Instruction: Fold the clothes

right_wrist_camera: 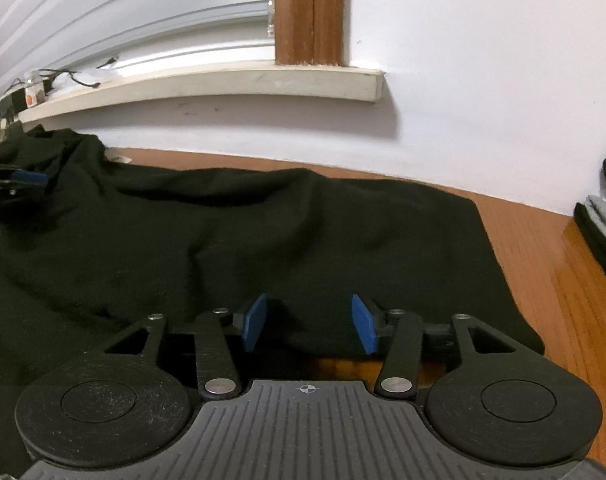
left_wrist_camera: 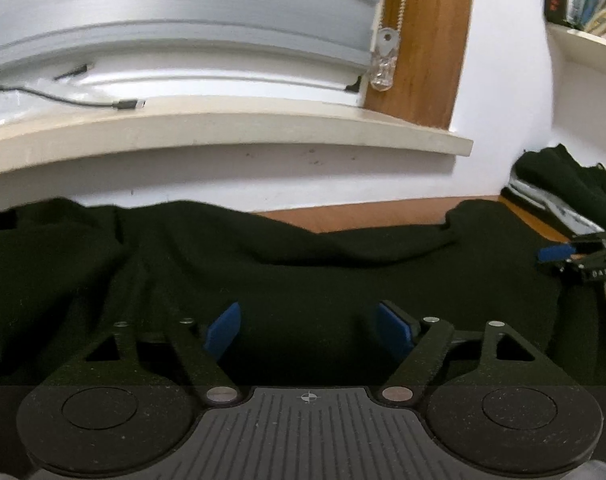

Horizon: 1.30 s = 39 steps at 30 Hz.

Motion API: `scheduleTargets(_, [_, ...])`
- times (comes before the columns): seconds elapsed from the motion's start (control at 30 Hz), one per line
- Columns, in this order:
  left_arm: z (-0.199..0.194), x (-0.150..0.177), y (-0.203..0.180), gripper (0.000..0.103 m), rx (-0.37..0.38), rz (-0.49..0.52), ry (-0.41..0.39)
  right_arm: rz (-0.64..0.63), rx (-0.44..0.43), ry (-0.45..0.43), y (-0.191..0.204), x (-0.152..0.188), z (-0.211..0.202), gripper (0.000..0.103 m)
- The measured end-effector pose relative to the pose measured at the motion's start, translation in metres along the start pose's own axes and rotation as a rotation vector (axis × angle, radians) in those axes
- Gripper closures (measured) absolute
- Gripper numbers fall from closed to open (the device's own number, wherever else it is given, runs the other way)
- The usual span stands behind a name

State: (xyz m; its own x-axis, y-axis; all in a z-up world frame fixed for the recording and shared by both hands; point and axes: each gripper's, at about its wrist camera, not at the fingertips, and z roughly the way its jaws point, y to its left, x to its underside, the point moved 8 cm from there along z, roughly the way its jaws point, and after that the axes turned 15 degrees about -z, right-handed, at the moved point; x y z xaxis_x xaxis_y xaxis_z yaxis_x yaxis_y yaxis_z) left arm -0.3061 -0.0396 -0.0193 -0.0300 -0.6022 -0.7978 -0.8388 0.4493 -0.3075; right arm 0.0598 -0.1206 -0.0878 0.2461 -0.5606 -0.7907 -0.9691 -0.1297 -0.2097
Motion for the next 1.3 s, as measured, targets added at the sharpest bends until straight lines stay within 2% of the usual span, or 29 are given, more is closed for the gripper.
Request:
scheduleTargets(0.07, [-0.010, 0.006, -0.010, 0.038, 0.002, 0.063, 0.002, -0.002, -0.001, 0.004, 0.000, 0.001, 0.001, 0.054])
scheduleTargets(0.1, [-0.016, 0.009, -0.014, 0.049, 0.004, 0.084, 0.000, 0.001, -0.003, 0.003, 0.000, 0.001, 0.001, 0.054])
scheduleTargets(0.17, [-0.031, 0.013, -0.021, 0.058, 0.035, 0.101, 0.006, 0.007, -0.007, 0.002, -0.001, 0.001, 0.001, 0.054])
scheduleTargets(0.27, [-0.051, 0.017, -0.030, 0.058, 0.084, 0.115, 0.007, 0.018, -0.012, 0.000, -0.003, 0.001, 0.001, 0.053])
scheduleTargets(0.37, [-0.062, 0.023, -0.039, 0.047, 0.114, 0.150, 0.026, 0.018, -0.010, 0.001, -0.003, 0.001, 0.001, 0.053])
scheduleTargets(0.47, [-0.057, 0.034, -0.044, 0.041, 0.105, 0.201, 0.072, 0.018, -0.009, 0.002, -0.003, 0.001, 0.001, 0.053])
scheduleTargets(0.53, [-0.048, 0.038, -0.046, 0.041, 0.086, 0.233, 0.096, 0.020, -0.009, 0.002, -0.003, 0.001, 0.001, 0.052])
scheduleTargets(0.57, [-0.044, 0.038, -0.046, 0.046, 0.079, 0.246, 0.104, 0.022, -0.008, 0.002, -0.003, 0.001, 0.001, 0.052])
scheduleTargets(0.6, [-0.040, 0.038, -0.046, 0.065, 0.074, 0.256, 0.111, 0.022, -0.007, 0.002, -0.003, 0.001, 0.001, 0.051])
scheduleTargets(0.67, [-0.030, 0.029, -0.043, 0.080, 0.066, 0.249, 0.113, 0.024, -0.005, 0.002, -0.003, 0.001, 0.001, 0.051])
scheduleTargets(0.83, [-0.020, 0.009, -0.028, 0.080, 0.060, 0.162, 0.096, 0.030, 0.002, -0.001, -0.005, 0.001, 0.000, 0.047])
scheduleTargets(0.9, [-0.025, 0.008, -0.027, 0.077, 0.059, 0.153, 0.075, 0.034, 0.000, -0.001, -0.006, 0.001, 0.001, 0.047])
scheduleTargets(1.07, [-0.050, 0.010, -0.025, 0.076, 0.025, 0.160, -0.004, 0.040, -0.003, -0.002, -0.007, 0.001, 0.001, 0.047])
scheduleTargets(1.17, [-0.071, 0.013, -0.032, 0.078, 0.043, 0.166, -0.053, 0.042, -0.004, -0.002, -0.007, 0.001, 0.001, 0.046])
scheduleTargets(1.2, [-0.077, 0.016, -0.035, 0.081, 0.053, 0.175, -0.057, 0.042, -0.004, -0.002, -0.008, 0.001, 0.001, 0.046])
scheduleTargets(1.3, [-0.084, 0.028, -0.045, 0.081, 0.059, 0.222, -0.036, 0.042, -0.003, -0.001, -0.008, 0.001, 0.001, 0.045])
